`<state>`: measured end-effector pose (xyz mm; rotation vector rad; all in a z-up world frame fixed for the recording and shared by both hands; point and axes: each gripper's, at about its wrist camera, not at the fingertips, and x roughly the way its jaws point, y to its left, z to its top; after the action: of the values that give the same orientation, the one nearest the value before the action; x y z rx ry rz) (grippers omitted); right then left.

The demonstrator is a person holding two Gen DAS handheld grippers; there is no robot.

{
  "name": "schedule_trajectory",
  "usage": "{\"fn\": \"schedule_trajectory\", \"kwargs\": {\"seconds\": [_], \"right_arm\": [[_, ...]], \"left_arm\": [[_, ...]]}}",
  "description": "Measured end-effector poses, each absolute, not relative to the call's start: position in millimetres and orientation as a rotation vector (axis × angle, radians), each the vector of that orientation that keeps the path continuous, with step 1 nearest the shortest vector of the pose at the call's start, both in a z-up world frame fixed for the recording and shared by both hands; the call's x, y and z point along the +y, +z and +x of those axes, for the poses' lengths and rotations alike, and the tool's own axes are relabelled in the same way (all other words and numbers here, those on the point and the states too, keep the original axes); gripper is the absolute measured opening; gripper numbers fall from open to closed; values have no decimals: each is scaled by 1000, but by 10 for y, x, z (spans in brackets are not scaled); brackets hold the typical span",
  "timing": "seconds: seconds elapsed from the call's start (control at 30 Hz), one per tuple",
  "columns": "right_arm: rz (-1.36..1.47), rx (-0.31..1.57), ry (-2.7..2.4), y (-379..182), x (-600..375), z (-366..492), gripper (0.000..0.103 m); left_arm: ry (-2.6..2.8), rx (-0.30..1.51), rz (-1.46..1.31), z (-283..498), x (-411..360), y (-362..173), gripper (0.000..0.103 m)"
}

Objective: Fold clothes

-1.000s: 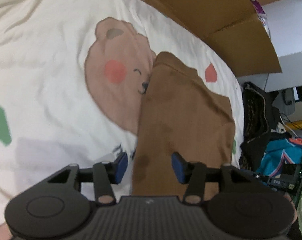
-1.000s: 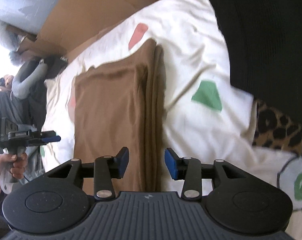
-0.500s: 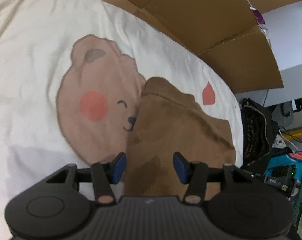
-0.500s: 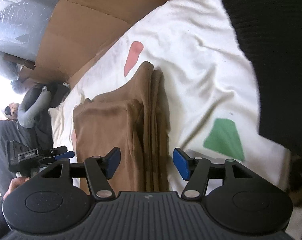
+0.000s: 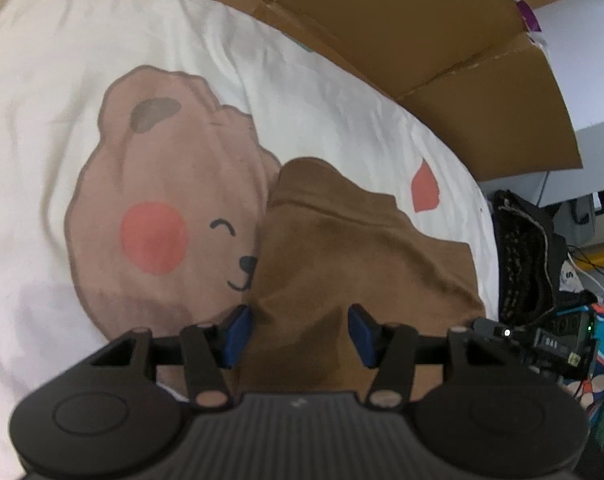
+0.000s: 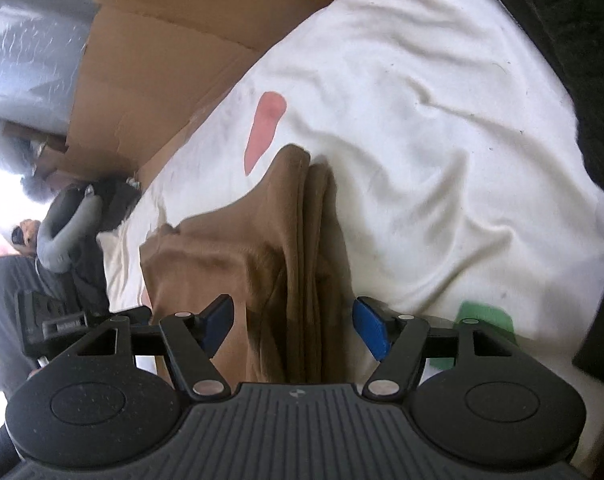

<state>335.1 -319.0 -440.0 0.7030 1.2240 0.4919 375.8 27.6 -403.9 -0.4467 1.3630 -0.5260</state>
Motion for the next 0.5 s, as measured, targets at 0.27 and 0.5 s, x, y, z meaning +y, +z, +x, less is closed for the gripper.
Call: {"fn": "schedule_trajectory", "kwargs": {"seconds": [0.27,0.5], "right_arm": [[636,1260,527,-4386,-3113,3509,29],[657,1256,525,-4369,-3130,3479,31]], "left_arm": [[-521,1340,-466,3814,332,-4041,56],[-517,1274,-434,3992,318,-3970,55]]}}
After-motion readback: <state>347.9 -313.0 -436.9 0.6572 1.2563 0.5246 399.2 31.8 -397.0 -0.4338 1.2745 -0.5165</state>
